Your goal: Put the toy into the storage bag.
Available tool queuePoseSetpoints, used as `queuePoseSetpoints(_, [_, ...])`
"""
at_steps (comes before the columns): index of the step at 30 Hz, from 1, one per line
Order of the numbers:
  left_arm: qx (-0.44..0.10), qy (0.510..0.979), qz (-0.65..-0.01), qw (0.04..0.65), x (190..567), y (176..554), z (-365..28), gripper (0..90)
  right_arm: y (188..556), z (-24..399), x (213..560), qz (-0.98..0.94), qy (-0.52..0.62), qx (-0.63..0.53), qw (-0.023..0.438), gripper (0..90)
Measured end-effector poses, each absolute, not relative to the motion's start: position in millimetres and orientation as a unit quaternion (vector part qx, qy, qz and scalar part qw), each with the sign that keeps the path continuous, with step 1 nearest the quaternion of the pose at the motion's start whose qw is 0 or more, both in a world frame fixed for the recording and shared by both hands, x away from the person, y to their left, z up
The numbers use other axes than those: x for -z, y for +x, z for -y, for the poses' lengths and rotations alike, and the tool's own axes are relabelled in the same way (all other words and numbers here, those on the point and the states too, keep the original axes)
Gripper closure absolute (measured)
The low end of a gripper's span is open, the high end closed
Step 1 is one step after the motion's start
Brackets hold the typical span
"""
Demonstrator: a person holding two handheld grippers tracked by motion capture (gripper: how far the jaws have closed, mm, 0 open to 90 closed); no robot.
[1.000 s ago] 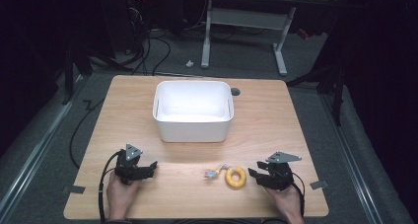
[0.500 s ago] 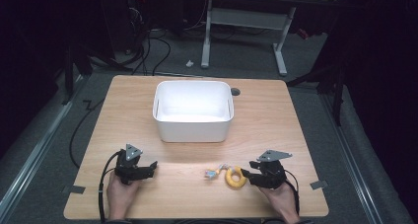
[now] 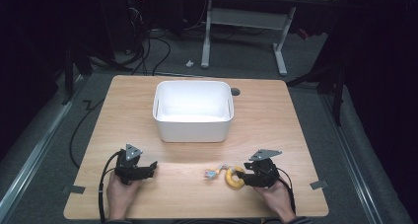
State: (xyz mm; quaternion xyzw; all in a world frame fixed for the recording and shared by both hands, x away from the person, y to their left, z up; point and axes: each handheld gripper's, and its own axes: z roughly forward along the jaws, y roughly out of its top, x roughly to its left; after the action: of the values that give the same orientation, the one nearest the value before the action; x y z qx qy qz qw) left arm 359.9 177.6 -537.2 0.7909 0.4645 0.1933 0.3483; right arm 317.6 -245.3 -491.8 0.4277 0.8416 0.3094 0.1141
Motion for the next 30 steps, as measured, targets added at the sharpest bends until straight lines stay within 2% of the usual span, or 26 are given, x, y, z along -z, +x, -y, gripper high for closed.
queuePoseSetpoints(16, [-0.193, 0.791, -0.464, 0.348, 537.2, 359.9, -177.6, 16.0, 325.3, 240.2, 501.2, -0.848, 0.433, -0.286, 0.105, 51.4])
queuePoseSetpoints(30, [-0.193, 0.791, -0.465, 0.348, 537.2, 359.9, -177.6, 16.0, 329.1, 235.8, 507.3, -0.857, 0.433, -0.261, 0.102, 56.8])
